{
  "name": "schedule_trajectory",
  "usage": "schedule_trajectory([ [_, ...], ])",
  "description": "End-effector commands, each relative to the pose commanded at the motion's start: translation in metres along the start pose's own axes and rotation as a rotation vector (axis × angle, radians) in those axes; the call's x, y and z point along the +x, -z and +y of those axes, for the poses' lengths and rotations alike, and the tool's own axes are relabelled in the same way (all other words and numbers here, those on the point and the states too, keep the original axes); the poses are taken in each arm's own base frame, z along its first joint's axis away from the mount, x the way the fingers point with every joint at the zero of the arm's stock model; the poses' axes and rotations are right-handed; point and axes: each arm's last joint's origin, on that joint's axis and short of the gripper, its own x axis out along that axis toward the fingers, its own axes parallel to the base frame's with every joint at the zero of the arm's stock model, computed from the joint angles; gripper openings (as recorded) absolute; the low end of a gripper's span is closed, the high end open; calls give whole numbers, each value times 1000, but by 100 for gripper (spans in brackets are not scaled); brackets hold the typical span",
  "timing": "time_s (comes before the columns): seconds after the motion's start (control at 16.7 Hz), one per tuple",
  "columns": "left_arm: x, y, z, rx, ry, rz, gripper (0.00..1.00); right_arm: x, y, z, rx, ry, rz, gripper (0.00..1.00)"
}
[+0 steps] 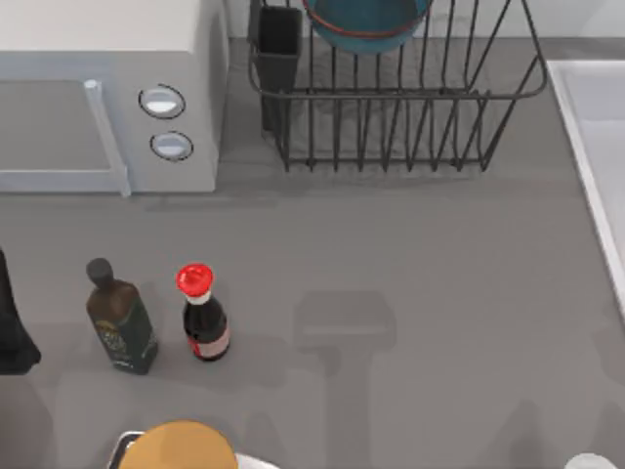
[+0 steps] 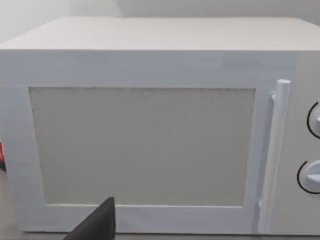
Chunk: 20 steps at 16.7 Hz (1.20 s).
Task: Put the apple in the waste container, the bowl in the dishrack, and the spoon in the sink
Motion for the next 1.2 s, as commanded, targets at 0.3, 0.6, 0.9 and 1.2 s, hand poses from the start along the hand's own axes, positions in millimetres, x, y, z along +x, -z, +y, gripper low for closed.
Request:
schedule_trajectory([
  [0.3, 0, 0, 0, 0, 0, 0, 100, 34, -13, -27, -315, -208, 516, 100],
  [0.6, 0, 0, 0, 0, 0, 0, 100, 69, -16, -56, -481, -528, 823, 100],
  [0.9, 0, 0, 0, 0, 0, 0, 100, 89, -14, -73, -535, -720, 907, 100],
  [1.2, 0, 0, 0, 0, 0, 0, 100, 89, -15, -73, -540, -725, 907, 100],
])
